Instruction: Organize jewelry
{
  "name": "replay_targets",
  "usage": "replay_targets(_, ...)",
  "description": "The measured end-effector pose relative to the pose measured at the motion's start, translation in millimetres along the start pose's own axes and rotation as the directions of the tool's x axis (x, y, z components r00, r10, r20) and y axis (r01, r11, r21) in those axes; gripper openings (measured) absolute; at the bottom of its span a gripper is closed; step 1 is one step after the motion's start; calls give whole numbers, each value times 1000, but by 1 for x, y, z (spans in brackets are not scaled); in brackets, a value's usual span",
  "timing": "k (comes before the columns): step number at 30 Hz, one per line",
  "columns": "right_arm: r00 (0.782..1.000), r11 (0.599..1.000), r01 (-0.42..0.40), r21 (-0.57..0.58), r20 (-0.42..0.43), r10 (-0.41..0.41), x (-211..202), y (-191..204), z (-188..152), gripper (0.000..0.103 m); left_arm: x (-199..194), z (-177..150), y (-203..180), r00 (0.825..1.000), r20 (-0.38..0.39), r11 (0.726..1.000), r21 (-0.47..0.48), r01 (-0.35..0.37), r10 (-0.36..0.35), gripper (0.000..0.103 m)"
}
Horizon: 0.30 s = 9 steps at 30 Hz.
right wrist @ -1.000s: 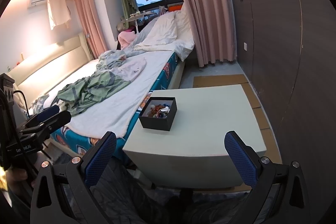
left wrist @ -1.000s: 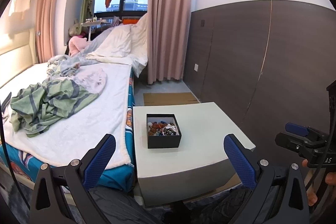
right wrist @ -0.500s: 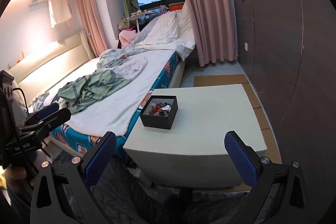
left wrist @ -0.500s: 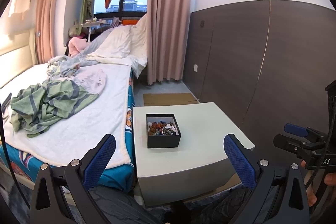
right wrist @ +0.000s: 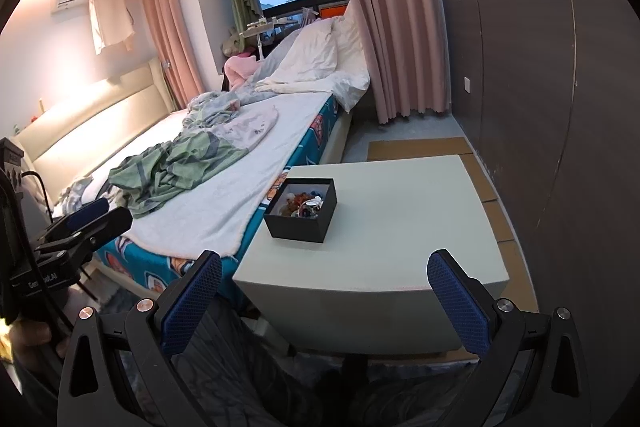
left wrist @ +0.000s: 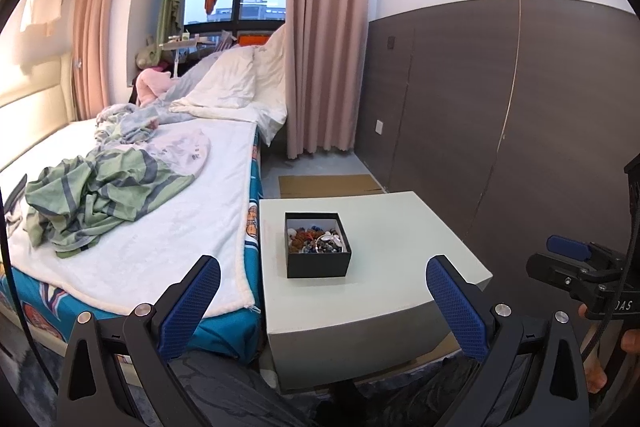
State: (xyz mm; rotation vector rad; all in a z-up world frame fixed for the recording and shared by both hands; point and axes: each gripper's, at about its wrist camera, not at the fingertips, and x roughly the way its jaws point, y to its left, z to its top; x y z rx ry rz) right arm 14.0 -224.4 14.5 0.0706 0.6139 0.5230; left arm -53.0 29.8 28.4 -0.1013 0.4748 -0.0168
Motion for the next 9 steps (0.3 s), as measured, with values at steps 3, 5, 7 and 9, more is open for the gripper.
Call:
replay_targets(3,1000,1000,1,7,1,-1,1,-2,-5,103,2,-2,1,1000,0,1000,3,2,-2,102)
replay_targets(5,1000,1000,1,11,-3,-1,3,-3,-7,103,4,-3,1,1000,-4,1000,5,1,-1,103)
replay_targets(7,1000,1000,1,14,-10,-1,6,-4,-10,103,7,-5,1,1000,-10,1000,6,0,0,103)
replay_targets(9,1000,1000,4,15,-19,-4,10,-4,-12,103,11,-6,2,1000,-23,1000,4,0,0,102)
